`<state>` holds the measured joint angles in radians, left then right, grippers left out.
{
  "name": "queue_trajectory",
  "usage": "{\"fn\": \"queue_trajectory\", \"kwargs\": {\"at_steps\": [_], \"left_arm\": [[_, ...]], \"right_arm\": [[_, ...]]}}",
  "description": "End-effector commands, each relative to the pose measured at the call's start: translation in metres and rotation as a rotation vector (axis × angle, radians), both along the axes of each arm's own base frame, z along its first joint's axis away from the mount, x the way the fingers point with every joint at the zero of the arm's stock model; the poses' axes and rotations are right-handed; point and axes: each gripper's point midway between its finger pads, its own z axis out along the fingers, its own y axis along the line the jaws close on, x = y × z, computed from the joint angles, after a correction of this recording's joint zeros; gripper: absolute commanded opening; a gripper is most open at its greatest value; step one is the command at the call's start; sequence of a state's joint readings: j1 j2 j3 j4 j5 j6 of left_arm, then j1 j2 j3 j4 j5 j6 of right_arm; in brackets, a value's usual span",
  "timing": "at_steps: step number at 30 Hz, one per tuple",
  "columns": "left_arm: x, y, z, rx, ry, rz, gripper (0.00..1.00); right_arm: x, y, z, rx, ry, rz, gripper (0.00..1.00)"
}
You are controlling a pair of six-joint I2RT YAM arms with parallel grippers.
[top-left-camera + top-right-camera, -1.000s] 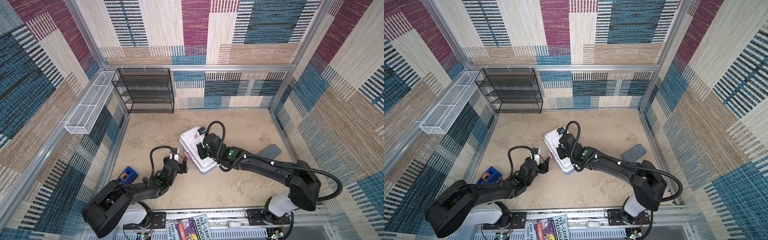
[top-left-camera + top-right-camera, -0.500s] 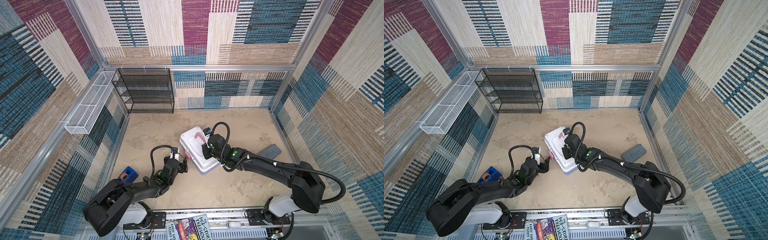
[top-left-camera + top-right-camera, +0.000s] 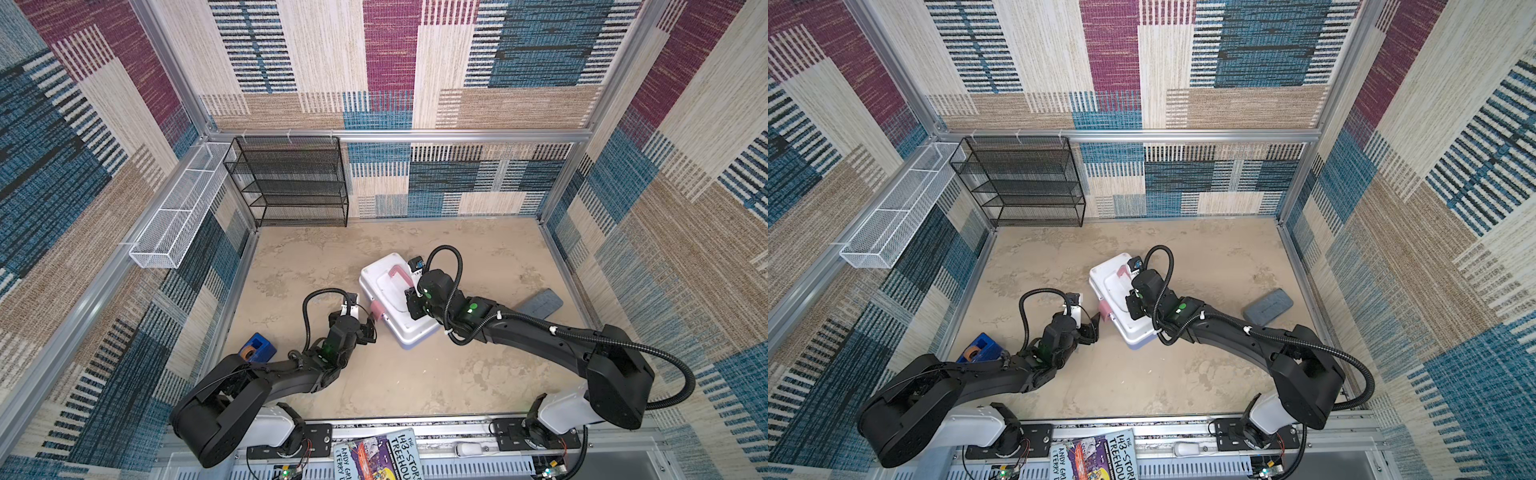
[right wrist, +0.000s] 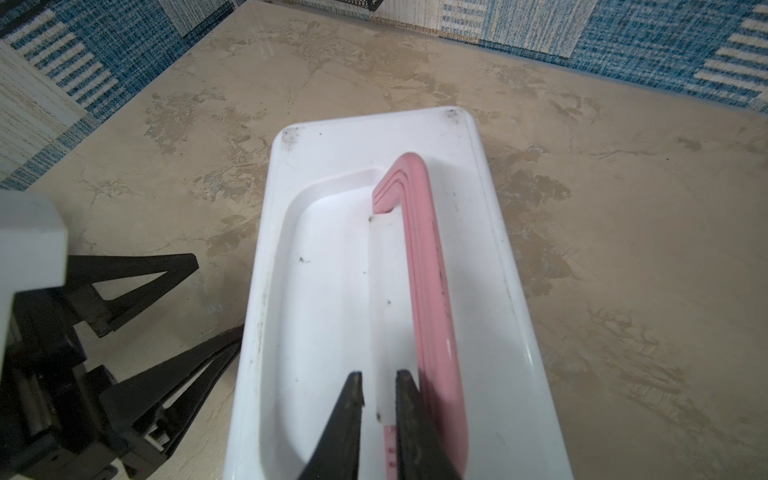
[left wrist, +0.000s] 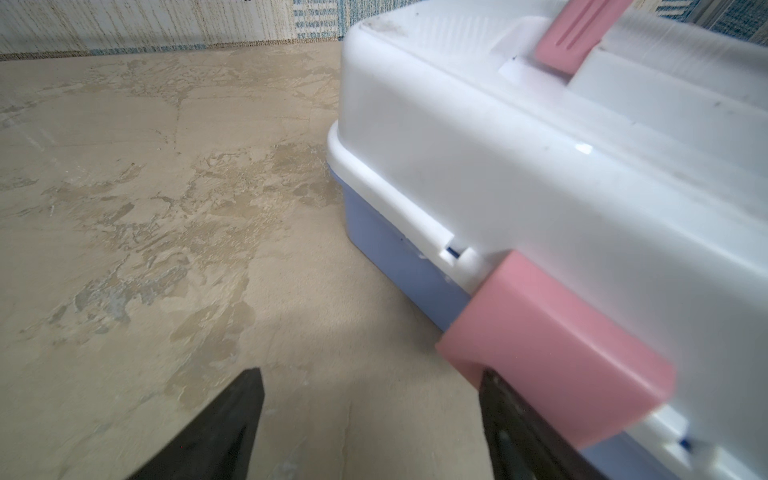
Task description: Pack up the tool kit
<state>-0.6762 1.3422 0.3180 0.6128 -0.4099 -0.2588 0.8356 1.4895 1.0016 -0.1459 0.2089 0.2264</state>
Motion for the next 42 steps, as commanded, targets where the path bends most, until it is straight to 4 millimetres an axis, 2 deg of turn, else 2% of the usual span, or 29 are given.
{"fn": "queue_trajectory", "kwargs": {"at_steps": [1, 27, 42], "left_arm": [[0.003, -0.005, 0.006, -0.034, -0.015, -0.005, 0.85], [0.007, -0.009, 0.020, -0.056, -0.042, -0.015, 0.85], [0.012, -0.019, 0.025, -0.077, -0.046, -0.036, 0.85]], "right_arm": [[0.003, 0.004, 0.004, 0.017, -0.015, 0.006, 0.19], [0.001, 0.006, -0.003, 0.027, 0.006, 0.013, 0.19], [0.000, 0.006, -0.005, 0.029, 0.010, 0.018, 0.19]]}}
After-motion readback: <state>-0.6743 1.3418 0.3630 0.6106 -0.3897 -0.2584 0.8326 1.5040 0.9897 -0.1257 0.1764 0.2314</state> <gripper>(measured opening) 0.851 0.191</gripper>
